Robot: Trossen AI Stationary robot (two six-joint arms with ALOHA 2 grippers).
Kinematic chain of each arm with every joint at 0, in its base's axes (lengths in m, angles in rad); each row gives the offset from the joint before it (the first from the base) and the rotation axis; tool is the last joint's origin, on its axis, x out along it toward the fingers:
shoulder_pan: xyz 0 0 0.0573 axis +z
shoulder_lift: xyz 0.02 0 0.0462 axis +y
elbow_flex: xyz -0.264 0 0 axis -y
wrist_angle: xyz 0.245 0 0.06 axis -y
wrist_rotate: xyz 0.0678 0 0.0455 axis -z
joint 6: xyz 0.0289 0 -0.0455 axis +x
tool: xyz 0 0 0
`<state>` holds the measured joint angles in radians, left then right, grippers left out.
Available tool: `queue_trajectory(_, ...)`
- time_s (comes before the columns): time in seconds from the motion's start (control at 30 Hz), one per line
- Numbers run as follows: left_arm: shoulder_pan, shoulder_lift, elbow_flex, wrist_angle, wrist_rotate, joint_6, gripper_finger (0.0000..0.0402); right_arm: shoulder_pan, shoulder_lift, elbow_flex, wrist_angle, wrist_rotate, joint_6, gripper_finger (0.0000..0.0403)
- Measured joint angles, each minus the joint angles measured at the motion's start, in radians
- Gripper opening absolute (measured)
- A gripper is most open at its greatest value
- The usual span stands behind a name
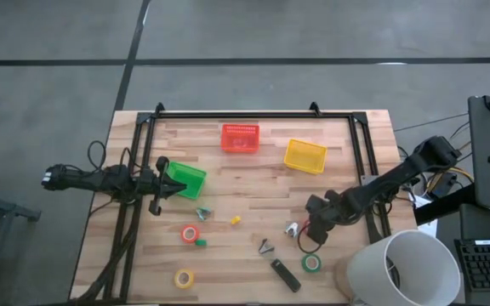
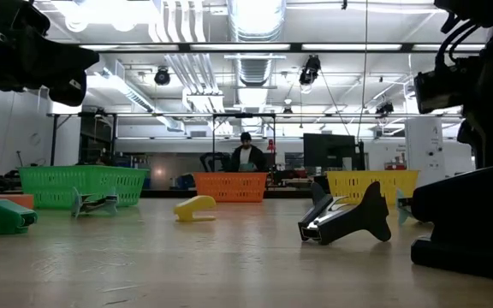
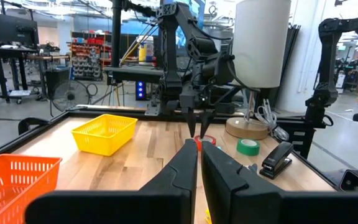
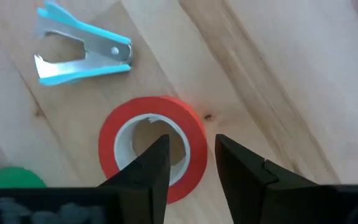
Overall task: Pick and place Stapler, Stapler remover, tape
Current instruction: Put the red tape into the yellow basket
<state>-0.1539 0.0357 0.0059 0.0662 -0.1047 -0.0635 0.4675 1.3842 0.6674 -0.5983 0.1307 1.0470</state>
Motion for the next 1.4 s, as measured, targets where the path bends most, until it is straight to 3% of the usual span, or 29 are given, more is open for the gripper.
queue_trajectory(0.23,0.000,0.000,0.000,0.000,0.000,0.000,0.0024,0.002,0.070,-0.002,0.036,-0.008,0.002,0.0115)
queue_trajectory(0.47,0.000,0.000,0.000,0.000,0.000,0.000,0.0023,0.004,0.102,0.000,0.036,0.002,0.002,0.0080)
queue_trajectory(0.67,0.000,0.000,0.000,0.000,0.000,0.000,0.0026,0.004,0.095,-0.001,0.036,0.003,-0.005,0.0047)
queue_trajectory(0.83,0.000,0.000,0.000,0.000,0.000,0.000,0.0023,0.004,0.081,0.008,0.039,0.016,-0.010,0.0048)
queue_trajectory(1.1,0.000,0.000,0.000,0.000,0.000,0.000,0.0025,-0.030,0.004,0.066,-0.027,0.131,-0.082,0.0051)
queue_trajectory(1.4,0.000,0.001,0.000,0.000,0.000,0.000,0.0026,-0.184,-0.148,0.131,-0.132,0.384,-0.214,0.0053)
